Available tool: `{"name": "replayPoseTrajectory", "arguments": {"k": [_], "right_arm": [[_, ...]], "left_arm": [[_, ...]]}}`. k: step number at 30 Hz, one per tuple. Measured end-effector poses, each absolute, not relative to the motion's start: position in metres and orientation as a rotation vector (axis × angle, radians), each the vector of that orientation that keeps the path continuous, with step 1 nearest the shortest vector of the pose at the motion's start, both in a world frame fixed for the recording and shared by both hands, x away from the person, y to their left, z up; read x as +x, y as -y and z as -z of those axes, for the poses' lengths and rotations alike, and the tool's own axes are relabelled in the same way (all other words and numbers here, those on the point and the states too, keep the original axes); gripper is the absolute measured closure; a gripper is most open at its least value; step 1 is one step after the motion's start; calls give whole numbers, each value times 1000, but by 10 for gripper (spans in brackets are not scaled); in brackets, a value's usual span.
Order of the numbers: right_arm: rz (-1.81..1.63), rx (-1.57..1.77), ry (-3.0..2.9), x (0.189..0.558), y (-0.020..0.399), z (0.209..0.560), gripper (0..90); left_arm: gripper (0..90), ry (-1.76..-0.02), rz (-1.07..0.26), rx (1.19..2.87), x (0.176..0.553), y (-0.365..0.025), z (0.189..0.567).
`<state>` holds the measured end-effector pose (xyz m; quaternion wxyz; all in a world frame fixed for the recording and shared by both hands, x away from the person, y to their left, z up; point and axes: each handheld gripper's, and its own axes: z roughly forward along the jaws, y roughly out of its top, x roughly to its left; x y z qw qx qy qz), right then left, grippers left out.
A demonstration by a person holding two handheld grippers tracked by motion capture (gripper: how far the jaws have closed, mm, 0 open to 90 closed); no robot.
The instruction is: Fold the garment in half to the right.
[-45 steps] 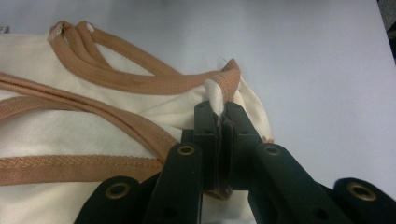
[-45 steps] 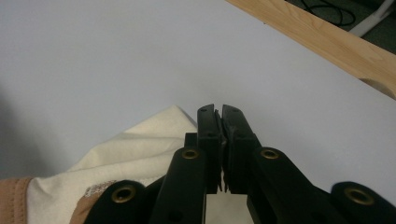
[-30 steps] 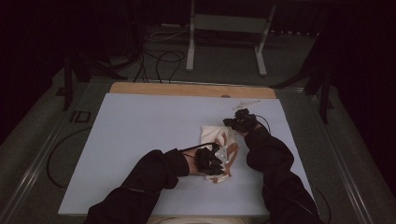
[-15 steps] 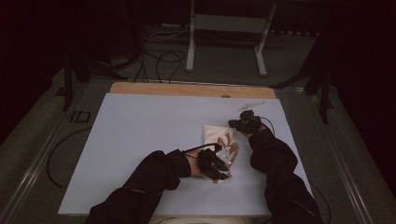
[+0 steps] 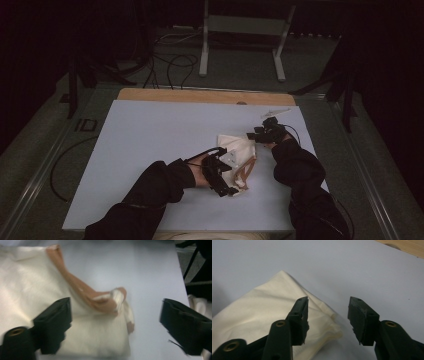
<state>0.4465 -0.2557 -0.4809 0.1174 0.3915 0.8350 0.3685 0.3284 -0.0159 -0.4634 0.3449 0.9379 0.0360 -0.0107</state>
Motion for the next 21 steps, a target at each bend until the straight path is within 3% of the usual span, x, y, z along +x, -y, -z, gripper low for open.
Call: {"name": "replayPoseTrajectory", "arguments": {"k": [2, 11, 17, 21], "right_arm": [[-1083, 1151, -2444, 445, 257, 479, 499], [-1046, 1157, -2459, 435, 258, 482, 520], [-1040, 1211, -2524, 446, 257, 492, 410], [-997, 1239, -2538, 451, 253, 497, 477]], "left_arm": [[7, -115, 28, 2432, 328, 11, 464], [0, -203, -14, 2390, 323, -24, 466], [0, -228, -54, 2344, 312, -44, 466], [0, -239, -52, 2351, 307, -55, 468]]}}
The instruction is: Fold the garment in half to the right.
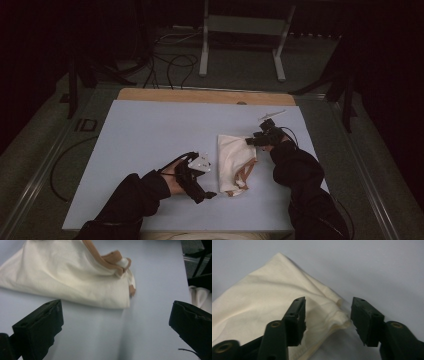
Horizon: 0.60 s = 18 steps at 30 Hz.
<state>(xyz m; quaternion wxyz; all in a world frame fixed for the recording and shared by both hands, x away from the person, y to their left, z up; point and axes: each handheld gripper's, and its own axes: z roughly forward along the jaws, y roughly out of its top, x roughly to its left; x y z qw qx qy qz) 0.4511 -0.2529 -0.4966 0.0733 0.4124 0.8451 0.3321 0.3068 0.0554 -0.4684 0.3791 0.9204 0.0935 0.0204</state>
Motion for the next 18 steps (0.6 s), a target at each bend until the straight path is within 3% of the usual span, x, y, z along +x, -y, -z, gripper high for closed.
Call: {"name": "replayPoseTrajectory", "arguments": {"k": [2, 7, 12, 18], "right_arm": [[-972, 1246, -2531, 452, 253, 497, 556], [-898, 1260, -2560, 454, 253, 501, 577], [-870, 1236, -2564, 452, 253, 503, 840], [-875, 1196, -2517, 450, 252, 494, 874]], "left_arm": [[0, -251, -64, 2354, 304, -61, 471], [0, -293, -54, 2343, 301, -76, 477], [0, -329, -56, 2326, 298, -89, 482], [0, -392, -74, 2296, 293, -107, 487]]}}
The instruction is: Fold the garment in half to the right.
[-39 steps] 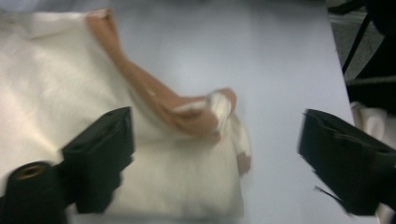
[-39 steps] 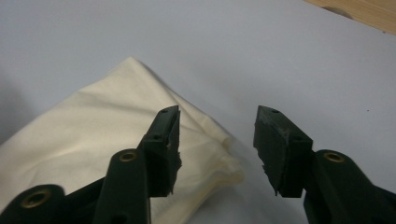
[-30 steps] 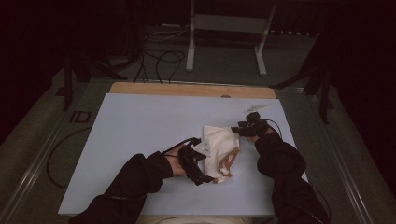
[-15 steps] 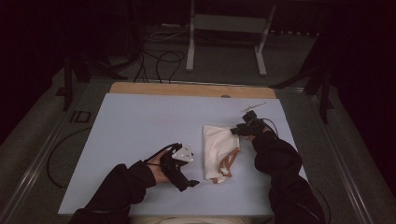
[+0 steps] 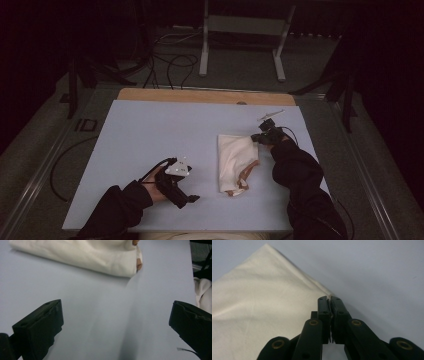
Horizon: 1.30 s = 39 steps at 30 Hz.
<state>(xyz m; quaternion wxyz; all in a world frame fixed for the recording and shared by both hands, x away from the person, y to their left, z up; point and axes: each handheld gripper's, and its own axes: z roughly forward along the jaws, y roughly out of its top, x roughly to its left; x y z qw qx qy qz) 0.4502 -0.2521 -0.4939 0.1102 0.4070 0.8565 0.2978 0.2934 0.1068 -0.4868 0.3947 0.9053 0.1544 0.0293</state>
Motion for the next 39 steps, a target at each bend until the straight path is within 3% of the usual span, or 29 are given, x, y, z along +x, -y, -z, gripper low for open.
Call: {"name": "replayPoseTrajectory", "arguments": {"k": [10, 23, 35, 39], "right_arm": [[-882, 1140, -2434, 451, 249, 479, 873], [-845, 1181, -2449, 455, 257, 492, 866], [-820, 1225, -2472, 456, 259, 509, 804], [-797, 1230, -2481, 457, 258, 508, 742]], "left_arm": [[0, -480, -102, 2266, 290, -134, 493], [0, -572, -164, 2229, 286, -168, 492], [0, -641, -189, 2210, 281, -195, 494], [0, -669, -197, 2204, 281, -204, 496]]}}
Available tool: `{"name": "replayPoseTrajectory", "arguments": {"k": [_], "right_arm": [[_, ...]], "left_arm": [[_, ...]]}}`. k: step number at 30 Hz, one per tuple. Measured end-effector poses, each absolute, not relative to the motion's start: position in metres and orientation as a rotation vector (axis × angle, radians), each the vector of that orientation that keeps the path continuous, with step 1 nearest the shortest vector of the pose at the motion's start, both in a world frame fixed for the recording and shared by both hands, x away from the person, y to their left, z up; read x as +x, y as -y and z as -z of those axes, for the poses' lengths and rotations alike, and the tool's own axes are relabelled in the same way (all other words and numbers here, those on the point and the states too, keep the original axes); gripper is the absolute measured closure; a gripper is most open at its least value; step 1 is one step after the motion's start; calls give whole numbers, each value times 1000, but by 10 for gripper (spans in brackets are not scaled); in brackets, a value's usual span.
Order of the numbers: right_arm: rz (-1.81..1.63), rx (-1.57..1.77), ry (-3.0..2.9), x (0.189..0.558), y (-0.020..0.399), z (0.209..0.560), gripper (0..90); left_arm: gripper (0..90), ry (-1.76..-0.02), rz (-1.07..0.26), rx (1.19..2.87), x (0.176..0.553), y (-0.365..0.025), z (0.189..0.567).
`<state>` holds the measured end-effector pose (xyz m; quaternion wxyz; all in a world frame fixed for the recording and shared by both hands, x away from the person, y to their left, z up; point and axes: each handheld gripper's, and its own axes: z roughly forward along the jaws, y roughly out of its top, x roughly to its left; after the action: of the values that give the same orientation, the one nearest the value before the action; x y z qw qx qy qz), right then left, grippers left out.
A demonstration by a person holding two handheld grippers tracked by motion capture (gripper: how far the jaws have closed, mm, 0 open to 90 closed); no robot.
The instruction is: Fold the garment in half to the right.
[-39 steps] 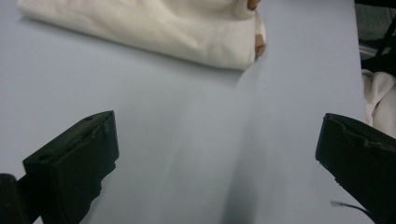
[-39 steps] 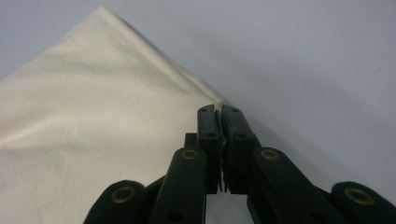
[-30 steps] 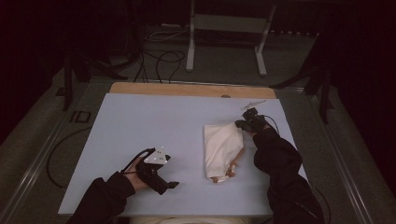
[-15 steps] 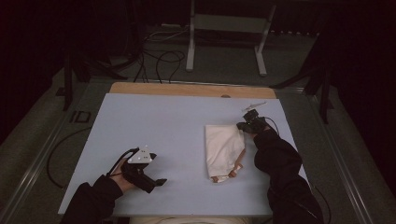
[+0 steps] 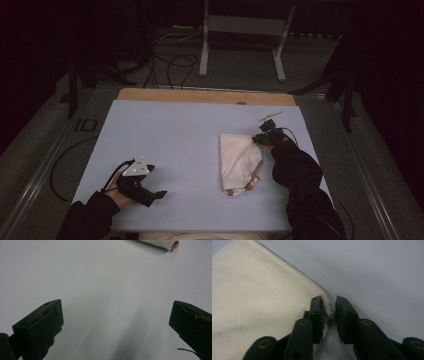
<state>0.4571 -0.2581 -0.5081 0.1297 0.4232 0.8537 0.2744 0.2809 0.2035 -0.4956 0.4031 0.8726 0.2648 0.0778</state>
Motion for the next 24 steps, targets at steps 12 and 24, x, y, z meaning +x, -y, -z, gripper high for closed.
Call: {"name": "replayPoseTrajectory", "arguments": {"k": [12, 24], "right_arm": [[-842, 1230, -2471, 448, 259, 490, 484], [-965, 1054, -2503, 389, 238, 454, 621]], "left_arm": [[0, -703, -200, 2110, 279, -222, 500], [0, -717, -223, 2095, 278, -226, 503]]}}
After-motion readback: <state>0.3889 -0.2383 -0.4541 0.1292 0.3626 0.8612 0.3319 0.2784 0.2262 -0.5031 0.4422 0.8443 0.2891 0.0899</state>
